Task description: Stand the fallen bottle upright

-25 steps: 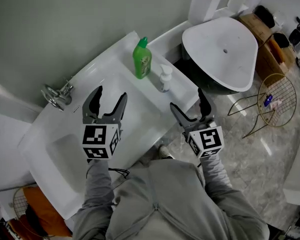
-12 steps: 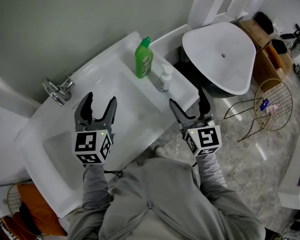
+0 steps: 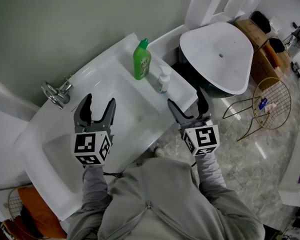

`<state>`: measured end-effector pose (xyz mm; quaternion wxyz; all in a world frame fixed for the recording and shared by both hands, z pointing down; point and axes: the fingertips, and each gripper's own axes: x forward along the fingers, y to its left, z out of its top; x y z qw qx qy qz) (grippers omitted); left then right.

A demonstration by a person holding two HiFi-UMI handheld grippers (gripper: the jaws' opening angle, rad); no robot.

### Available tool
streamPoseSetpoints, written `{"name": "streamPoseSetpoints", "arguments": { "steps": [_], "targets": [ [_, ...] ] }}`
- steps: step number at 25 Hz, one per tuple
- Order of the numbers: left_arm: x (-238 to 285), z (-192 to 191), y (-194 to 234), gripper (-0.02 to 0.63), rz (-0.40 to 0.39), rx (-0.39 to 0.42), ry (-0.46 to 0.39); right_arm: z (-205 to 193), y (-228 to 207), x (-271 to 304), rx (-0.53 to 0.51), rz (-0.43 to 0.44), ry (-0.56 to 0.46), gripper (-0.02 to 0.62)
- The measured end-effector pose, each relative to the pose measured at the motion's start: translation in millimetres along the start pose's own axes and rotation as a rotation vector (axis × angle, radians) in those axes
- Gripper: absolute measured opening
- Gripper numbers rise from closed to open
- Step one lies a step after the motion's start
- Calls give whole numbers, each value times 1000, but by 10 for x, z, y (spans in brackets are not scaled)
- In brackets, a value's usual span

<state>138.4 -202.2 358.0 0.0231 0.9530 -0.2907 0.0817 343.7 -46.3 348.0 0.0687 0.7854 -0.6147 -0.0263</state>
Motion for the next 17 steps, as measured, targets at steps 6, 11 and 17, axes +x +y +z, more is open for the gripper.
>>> {"name": "streamPoseSetpoints", "arguments": {
  "steps": [6, 11, 17],
  "targets": [
    [66, -24, -27, 345, -21, -1, 7, -17, -23, 17, -2, -8, 8, 428],
    [108, -37, -41, 345, -31, -3, 12, -31, -31, 26, 5, -4, 11, 428],
    [120, -50, -38, 345, -34, -2, 14, -27, -25, 40, -2, -3, 12, 428]
  ]
}}
